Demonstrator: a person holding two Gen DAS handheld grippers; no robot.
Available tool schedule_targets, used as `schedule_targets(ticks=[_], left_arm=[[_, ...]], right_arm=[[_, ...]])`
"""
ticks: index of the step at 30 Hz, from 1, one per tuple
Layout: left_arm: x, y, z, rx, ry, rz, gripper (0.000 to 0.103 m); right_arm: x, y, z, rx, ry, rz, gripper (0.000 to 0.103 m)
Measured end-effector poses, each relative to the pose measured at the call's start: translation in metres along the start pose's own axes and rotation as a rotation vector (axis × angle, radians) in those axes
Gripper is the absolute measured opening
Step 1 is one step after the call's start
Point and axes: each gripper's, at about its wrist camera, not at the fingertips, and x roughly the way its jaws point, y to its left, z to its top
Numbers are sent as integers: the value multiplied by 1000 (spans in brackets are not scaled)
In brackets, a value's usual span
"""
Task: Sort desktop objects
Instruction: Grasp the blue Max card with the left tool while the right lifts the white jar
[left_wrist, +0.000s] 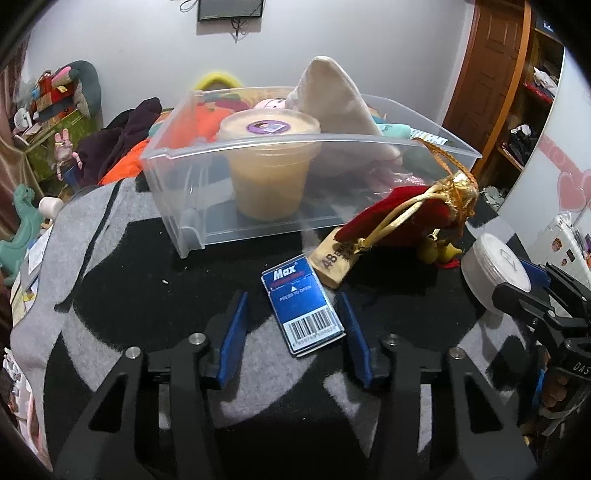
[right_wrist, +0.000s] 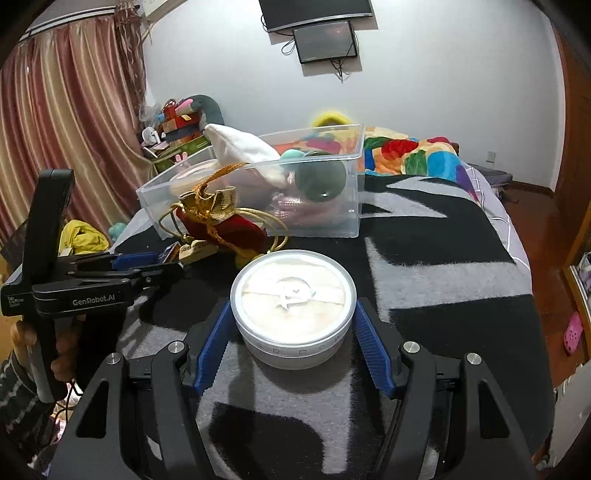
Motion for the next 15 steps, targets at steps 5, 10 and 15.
schedule_targets(ticks=[5,10,15], left_arm=[[-4,-2,-9,10,-40,34,40],[-9,-3,-14,9,-76,58,28],[-13,3,-18,-17,-88,40,26]], right_arm=[[-2,-1,-1,10,-3,2,62],[-6,-5,-1,39,-8,0,62],[-11,-10,1,59,-16,-8,62]])
